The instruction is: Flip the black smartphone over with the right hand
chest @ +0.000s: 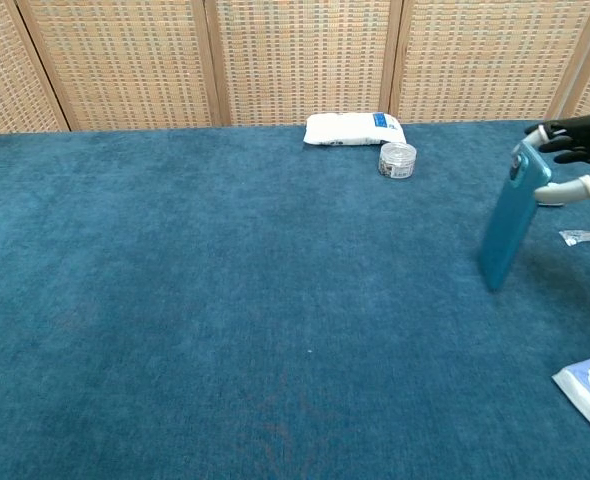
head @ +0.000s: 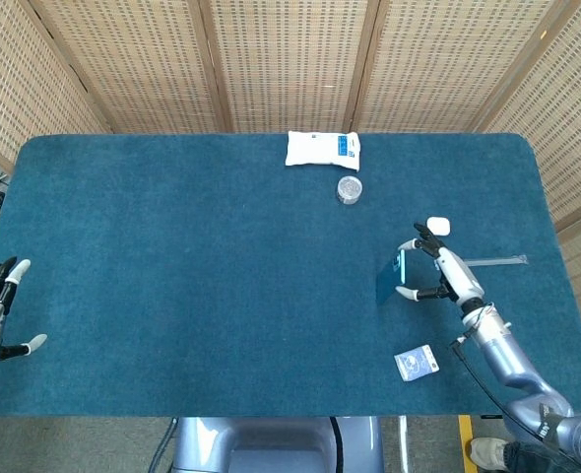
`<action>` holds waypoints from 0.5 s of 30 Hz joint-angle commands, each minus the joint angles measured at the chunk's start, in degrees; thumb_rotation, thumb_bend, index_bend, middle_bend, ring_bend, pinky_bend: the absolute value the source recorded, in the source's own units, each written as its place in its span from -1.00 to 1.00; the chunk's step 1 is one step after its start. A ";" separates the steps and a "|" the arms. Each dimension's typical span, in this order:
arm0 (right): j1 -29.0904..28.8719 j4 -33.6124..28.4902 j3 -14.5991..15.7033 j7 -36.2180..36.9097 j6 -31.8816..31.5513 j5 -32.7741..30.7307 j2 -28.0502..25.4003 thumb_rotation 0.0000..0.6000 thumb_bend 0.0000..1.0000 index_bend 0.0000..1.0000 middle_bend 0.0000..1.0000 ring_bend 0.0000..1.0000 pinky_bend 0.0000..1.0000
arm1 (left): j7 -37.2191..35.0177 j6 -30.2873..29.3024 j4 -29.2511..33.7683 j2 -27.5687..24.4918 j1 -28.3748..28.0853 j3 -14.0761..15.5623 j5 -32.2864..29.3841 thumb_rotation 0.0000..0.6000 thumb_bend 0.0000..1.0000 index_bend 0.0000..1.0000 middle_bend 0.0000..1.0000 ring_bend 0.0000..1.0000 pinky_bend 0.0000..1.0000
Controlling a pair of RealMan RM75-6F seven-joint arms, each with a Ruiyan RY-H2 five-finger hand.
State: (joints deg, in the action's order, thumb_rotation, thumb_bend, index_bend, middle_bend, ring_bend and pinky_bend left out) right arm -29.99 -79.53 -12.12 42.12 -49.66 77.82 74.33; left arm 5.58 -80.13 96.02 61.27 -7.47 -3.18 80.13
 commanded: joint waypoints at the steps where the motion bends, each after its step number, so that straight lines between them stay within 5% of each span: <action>1: 1.42 4.40 4.13 6.86 -0.19 5.89 -1.73 1.00 -0.50 -0.95 -1.00 -1.00 -1.00 | 0.25 -0.44 0.25 0.04 0.22 0.14 0.31 1.00 -1.00 -1.00 -1.00 -1.00 -1.00; 7: 2.78 12.77 9.65 15.26 -3.82 13.31 -2.38 1.00 -0.53 -1.00 -1.00 -1.00 -1.00 | 0.55 -1.55 0.81 -0.04 0.70 0.49 1.34 1.00 -1.00 -1.00 -1.00 -1.00 -1.00; 15: 5.85 16.69 11.56 18.61 -10.78 14.63 -4.32 1.00 -0.53 -1.00 -1.00 -1.00 -1.00 | 0.24 -3.20 1.42 -0.37 1.41 0.93 3.03 1.00 -1.00 -1.00 -1.00 -1.00 -1.00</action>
State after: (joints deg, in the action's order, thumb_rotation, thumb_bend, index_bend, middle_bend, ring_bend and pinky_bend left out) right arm -25.09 -63.32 -1.13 60.25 -58.89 91.97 70.82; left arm 5.89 -83.24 97.37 60.97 -6.13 -2.30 83.06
